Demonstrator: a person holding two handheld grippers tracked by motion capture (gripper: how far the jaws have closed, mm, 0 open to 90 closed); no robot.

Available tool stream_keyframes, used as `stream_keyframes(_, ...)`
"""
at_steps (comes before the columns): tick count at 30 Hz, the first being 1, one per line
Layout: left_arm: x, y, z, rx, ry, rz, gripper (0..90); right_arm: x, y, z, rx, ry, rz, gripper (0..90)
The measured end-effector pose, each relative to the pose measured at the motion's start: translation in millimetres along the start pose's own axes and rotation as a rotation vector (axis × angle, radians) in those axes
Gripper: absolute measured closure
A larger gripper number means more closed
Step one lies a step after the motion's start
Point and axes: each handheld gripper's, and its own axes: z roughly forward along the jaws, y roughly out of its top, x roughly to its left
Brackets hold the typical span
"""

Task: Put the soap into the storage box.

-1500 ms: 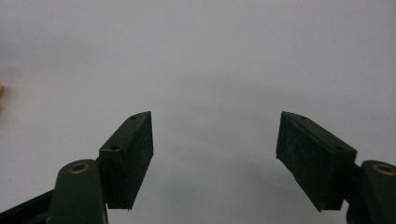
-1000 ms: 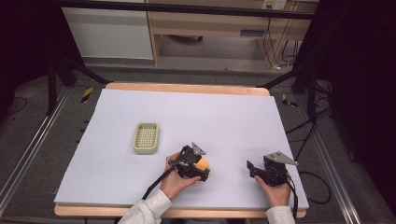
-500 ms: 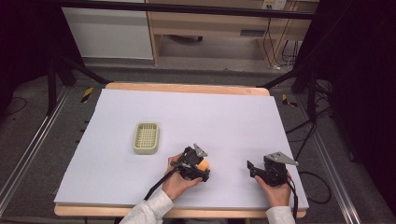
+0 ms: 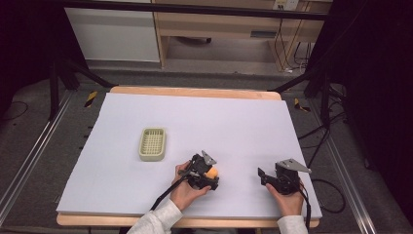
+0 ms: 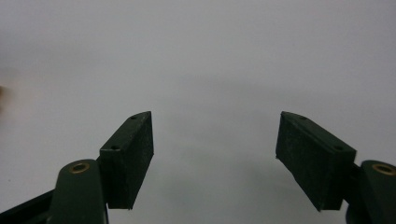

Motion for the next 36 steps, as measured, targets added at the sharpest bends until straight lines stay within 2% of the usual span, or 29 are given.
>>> stream_keyframes(14, 1.1, -0.4, -0.8, -0.004, -0.011, 0.005, 25.2, -1.2, 0.0, -0.4, -0.003, -0.004, 0.0, 28.2)
stream_keyframes(30, 5.5, 1.1, -22.5, -0.009, -0.006, 0.042, 25.2, -1.2, 0.2, -1.1, -0.001, 0.0, 0.012, 28.2)
stream_keyframes(36, 10.1, 0.8, -29.9, -0.018, -0.01, 0.042, 25.2, -1.9, 0.2, -1.3, -0.004, -0.001, 0.012, 28.2)
